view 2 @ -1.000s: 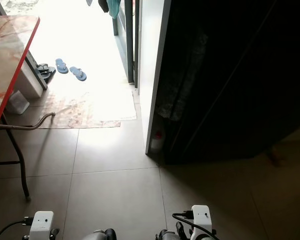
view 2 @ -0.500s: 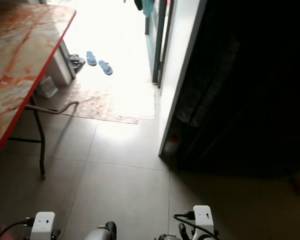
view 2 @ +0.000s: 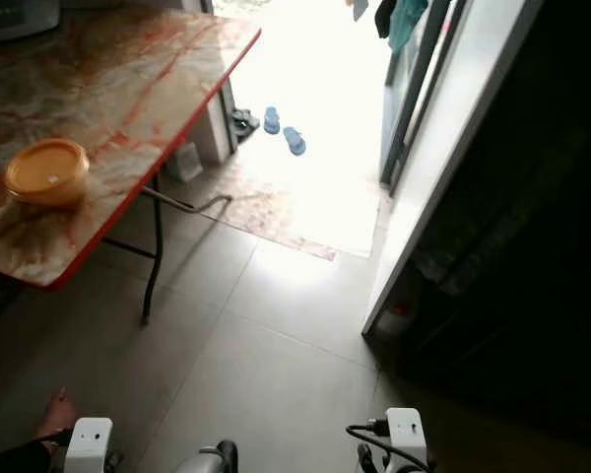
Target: Restocking fridge
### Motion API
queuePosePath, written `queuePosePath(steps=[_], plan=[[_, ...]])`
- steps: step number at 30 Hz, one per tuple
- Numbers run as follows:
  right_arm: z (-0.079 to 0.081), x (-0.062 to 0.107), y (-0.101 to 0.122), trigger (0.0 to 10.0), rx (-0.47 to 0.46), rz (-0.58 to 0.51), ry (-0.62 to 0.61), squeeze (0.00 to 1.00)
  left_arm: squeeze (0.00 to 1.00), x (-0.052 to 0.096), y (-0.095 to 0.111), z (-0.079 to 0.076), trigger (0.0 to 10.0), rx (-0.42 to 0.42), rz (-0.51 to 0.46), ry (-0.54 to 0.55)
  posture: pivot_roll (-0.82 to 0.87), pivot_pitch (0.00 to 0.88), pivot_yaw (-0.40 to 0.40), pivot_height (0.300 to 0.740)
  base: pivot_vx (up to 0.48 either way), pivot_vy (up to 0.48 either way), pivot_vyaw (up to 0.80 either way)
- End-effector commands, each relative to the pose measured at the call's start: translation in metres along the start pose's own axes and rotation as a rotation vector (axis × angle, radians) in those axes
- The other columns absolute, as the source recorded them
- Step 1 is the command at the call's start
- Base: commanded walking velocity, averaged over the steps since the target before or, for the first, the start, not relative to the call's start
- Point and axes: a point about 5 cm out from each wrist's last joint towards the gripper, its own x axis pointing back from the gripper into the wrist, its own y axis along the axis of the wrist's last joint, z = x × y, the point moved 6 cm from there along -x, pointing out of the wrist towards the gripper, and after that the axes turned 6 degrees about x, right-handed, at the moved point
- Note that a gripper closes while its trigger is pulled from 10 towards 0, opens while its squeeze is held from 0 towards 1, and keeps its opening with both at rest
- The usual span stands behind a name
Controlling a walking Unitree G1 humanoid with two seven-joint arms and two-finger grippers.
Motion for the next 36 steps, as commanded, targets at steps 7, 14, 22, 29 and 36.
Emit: queuePosePath(steps=[7, 14, 22, 29, 36], plan=[[0.005, 0.001, -0.011, 10.0, -0.023, 0.032, 0.007, 0.00, 0.00, 0.005, -0.011, 0.003, 10.0, 0.020, 0.002, 0.011, -0.01, 0.206, -0.059, 0.740, 0.000, 0.000, 0.60], [0.004, 0.001, -0.012, 10.0, -0.029, 0.033, 0.004, 0.00, 0.00, 0.009, 0.008, 0.003, 10.0, 0.054, -0.150, 0.024, -0.01, 0.212, -0.063, 0.740, 0.000, 0.000, 0.00], [0.001, 0.002, -0.011, 10.0, -0.025, 0.031, 0.002, 0.00, 0.00, 0.038, 0.171, -0.019, 10.0, 0.026, -0.727, 0.014, 0.00, 0.214, -0.067, 0.740, 0.000, 0.000, 0.00], [0.000, 0.001, -0.010, 10.0, -0.012, 0.026, -0.003, 0.00, 0.00, 0.085, 0.218, -0.031, 10.0, -0.048, -0.985, -0.022, 0.00, 0.212, -0.068, 0.740, 0.000, 0.000, 0.00], [0.000, 0.001, -0.009, 10.0, -0.013, 0.025, -0.002, 0.00, 0.00, 0.130, 0.239, -0.039, 10.0, -0.061, -1.110, -0.031, 0.01, 0.208, -0.068, 0.740, 0.000, 0.000, 0.00]])
